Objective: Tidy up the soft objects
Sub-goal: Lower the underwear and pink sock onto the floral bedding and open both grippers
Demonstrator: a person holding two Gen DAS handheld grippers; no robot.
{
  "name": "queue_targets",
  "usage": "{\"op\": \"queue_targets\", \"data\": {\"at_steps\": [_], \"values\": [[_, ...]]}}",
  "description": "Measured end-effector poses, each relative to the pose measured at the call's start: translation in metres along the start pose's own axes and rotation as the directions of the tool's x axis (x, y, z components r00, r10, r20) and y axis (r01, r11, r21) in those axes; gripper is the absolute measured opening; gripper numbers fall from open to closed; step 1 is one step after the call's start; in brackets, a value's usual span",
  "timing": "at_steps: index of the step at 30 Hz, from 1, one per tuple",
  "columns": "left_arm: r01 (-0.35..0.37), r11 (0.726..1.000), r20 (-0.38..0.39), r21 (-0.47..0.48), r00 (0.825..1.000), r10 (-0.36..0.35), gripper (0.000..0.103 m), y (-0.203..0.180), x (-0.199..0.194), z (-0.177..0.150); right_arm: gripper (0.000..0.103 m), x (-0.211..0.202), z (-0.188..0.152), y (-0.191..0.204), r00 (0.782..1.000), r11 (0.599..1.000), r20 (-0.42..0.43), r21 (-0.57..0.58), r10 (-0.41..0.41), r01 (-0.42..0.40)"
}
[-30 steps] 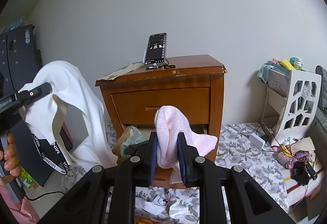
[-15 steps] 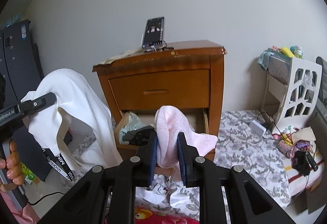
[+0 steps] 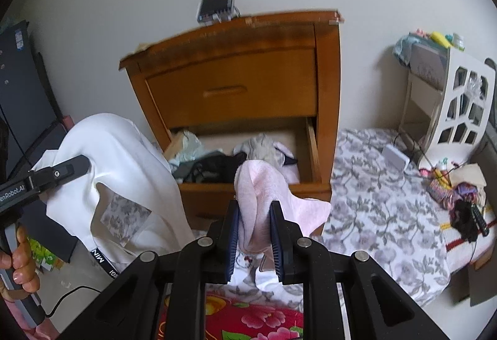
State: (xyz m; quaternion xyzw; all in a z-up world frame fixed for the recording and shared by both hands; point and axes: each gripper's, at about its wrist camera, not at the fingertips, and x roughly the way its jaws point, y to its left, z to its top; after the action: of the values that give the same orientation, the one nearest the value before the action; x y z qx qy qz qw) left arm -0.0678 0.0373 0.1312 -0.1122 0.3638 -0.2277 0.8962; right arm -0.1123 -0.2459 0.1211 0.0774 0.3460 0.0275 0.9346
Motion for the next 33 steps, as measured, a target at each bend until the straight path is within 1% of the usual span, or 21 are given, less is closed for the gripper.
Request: {"op": "queue_targets", "data": {"at_steps": [10, 17, 23, 27, 30, 33], "values": [[-0.026, 1.000, -0.118, -0.007, 0.993, 0.025, 0.015, 0.009, 0.037, -0.015, 0.020, 0.039, -0.015, -0.003, 0.994, 1.000, -0.106, 0.013, 0.009, -0.007], [-0.046, 0.999, -0.190, 0.004, 0.981, 0.046, 0.015, 0.014, 0.062, -0.028, 0.020, 0.059, -0.023, -0.006, 0.987, 1.000, -0.161, 0.020, 0.007, -0.004], [-0.041, 0.999, -0.242, 0.010, 0.969, 0.042, 0.015, 0.019, 0.083, -0.038, 0.020, 0.077, -0.030, -0.009, 0.978, 1.000, -0.207, 0.027, 0.010, -0.004], [-0.036, 0.999, -0.263, 0.021, 0.964, 0.040, 0.016, 0.019, 0.093, -0.042, 0.020, 0.090, -0.036, -0.010, 0.971, 0.999, -0.237, 0.032, 0.010, -0.002], [-0.033, 0.999, -0.296, 0.031, 0.954, 0.041, 0.016, 0.019, 0.103, -0.047, 0.020, 0.101, -0.040, -0.010, 0.965, 1.000, -0.264, 0.031, 0.011, -0.003], [-0.037, 0.998, -0.340, 0.043, 0.939, 0.049, 0.016, 0.018, 0.115, -0.056, 0.020, 0.109, -0.043, -0.011, 0.958, 1.000, -0.285, 0.030, 0.013, -0.004]]}}
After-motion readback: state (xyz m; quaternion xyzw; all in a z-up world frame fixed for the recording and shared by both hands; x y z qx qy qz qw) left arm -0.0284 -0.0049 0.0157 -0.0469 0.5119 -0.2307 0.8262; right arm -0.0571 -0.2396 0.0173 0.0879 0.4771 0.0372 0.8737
